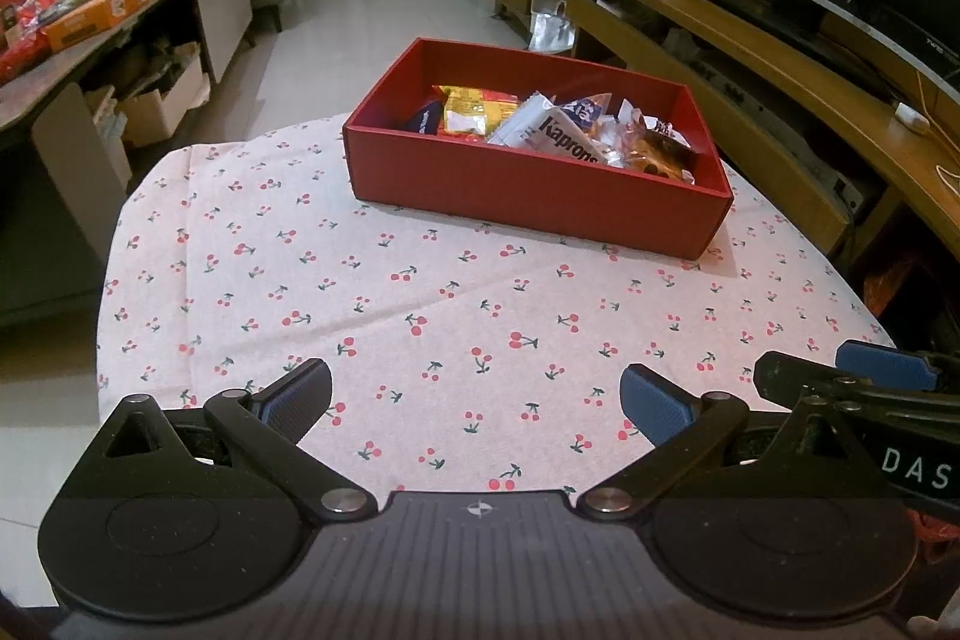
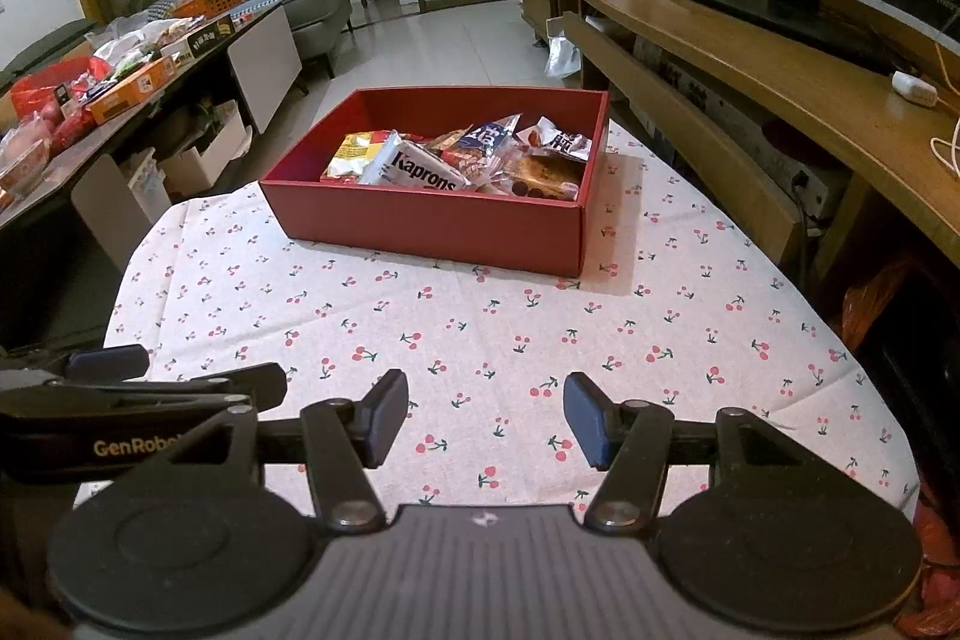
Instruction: Organize snacks
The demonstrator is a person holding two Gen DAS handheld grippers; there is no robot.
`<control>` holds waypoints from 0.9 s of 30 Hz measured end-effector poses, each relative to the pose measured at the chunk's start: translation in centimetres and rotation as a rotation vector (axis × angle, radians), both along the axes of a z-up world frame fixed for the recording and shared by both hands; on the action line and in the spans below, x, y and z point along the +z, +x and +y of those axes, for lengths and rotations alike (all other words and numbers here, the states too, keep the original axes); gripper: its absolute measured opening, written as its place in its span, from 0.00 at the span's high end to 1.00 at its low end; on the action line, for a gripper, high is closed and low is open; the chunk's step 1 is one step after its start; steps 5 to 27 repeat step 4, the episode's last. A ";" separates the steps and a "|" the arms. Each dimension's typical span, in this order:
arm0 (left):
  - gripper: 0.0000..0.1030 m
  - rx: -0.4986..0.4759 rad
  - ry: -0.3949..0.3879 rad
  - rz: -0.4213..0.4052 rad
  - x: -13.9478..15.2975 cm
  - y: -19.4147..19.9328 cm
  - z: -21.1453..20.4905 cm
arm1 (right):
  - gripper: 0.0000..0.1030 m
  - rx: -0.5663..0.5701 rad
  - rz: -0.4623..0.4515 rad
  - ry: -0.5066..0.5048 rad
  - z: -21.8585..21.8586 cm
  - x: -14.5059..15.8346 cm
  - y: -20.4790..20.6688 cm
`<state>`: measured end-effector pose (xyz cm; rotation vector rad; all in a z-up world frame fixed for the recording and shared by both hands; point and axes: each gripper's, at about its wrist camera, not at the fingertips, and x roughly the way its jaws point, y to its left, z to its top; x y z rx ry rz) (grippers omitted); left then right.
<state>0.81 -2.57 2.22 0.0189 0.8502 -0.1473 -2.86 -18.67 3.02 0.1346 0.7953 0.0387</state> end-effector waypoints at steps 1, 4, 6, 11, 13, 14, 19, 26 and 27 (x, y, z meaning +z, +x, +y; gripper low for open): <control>0.00 0.000 0.000 0.000 0.0 0.0 0.0 | 0.31 0.000 0.000 -0.001 0.0 0.0 0.0; 0.00 0.000 -0.003 0.004 0.0 0.0 0.0 | 0.31 0.000 0.001 -0.003 0.0 0.0 0.1; 0.00 0.000 -0.003 0.004 0.0 0.0 0.0 | 0.31 0.000 0.001 -0.003 0.0 0.0 0.1; 0.00 0.000 -0.003 0.004 0.0 0.0 0.0 | 0.31 0.000 0.001 -0.003 0.0 0.0 0.1; 0.00 0.000 -0.003 0.004 0.0 0.0 0.0 | 0.31 0.000 0.001 -0.003 0.0 0.0 0.1; 0.00 0.000 -0.003 0.004 0.0 0.0 0.0 | 0.31 0.000 0.001 -0.003 0.0 0.0 0.1; 0.00 0.000 -0.003 0.004 0.0 0.0 0.0 | 0.31 0.000 0.001 -0.003 0.0 0.0 0.1; 0.00 0.000 -0.003 0.004 0.0 0.0 0.0 | 0.31 0.000 0.001 -0.003 0.0 0.0 0.1; 0.00 0.000 -0.003 0.004 0.0 0.0 0.0 | 0.31 0.000 0.001 -0.003 0.0 0.0 0.1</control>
